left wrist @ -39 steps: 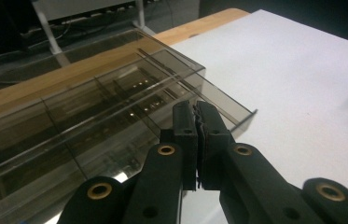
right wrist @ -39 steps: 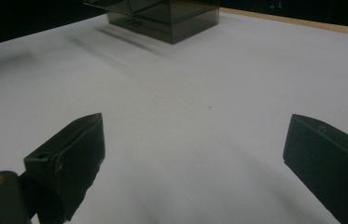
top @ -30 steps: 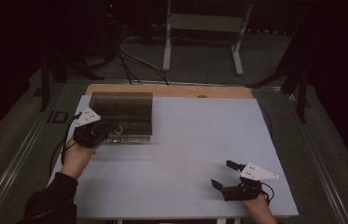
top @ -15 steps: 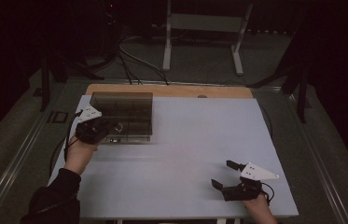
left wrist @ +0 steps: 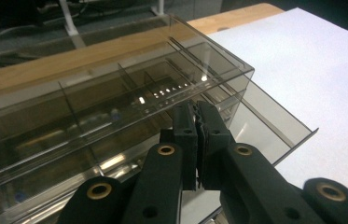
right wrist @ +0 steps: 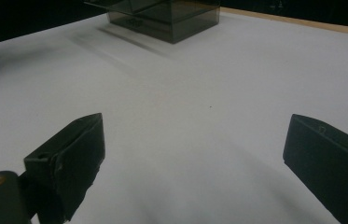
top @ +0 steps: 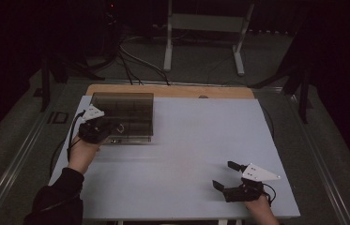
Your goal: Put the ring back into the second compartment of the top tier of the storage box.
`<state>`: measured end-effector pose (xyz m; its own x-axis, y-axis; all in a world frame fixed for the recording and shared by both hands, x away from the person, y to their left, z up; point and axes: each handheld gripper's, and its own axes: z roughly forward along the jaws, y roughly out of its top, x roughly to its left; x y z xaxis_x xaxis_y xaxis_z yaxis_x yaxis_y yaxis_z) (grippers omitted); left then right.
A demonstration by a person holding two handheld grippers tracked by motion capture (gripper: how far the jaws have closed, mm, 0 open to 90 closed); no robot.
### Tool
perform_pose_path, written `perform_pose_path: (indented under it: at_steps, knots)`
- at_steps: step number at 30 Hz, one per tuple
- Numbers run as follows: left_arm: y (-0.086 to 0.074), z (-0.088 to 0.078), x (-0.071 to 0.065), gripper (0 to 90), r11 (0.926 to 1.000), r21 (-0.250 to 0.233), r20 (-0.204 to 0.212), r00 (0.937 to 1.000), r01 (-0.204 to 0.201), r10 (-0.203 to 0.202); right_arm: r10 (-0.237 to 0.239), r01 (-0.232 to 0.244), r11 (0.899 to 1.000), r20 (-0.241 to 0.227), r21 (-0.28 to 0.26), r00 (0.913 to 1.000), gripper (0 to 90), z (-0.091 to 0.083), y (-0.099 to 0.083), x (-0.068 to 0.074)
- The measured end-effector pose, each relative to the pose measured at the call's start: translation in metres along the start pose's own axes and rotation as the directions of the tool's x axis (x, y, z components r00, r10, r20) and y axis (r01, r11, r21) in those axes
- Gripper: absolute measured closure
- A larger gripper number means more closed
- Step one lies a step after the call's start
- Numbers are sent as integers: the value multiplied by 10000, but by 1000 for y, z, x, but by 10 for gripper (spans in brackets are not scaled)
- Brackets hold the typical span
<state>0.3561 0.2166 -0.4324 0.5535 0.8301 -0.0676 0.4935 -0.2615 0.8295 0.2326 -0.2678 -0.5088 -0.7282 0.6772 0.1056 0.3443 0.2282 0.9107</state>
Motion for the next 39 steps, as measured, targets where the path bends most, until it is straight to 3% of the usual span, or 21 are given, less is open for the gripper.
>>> perform_pose_path:
  at_steps: [13,14,15,18,20,22,28,39]
  knots:
    - [0,13,2,862,9977,641,-79,9998,200,-195,2,-2,10000,5,25,10000,55,-1,0,0]
    - [0,13,2,846,9975,685,-407,9990,192,-164,-17,17,10000,2,40,10000,55,-1,-1,0]
    - [0,12,3,757,9974,673,-510,9985,251,-217,-19,19,10000,8,3,10000,55,-1,0,0]
    - [0,10,4,687,9971,613,-515,9978,447,-416,-3,3,10000,3,-10,10000,55,-1,0,0]
    - [1,7,2,606,9977,501,-857,9955,455,-411,-5,5,10000,0,29,10000,55,-1,0,0]
    - [1,5,2,563,9979,408,-869,9951,511,-474,-11,11,10000,4,-1,10000,55,-1,0,0]
    - [4,-6,0,479,9989,27,-1203,9917,467,-460,-7,7,10000,8,2,10000,55,-1,0,0]
    - [1,-23,-2,344,9979,-394,-1407,9885,505,-556,0,0,10000,15,-9,10000,55,-1,0,0]
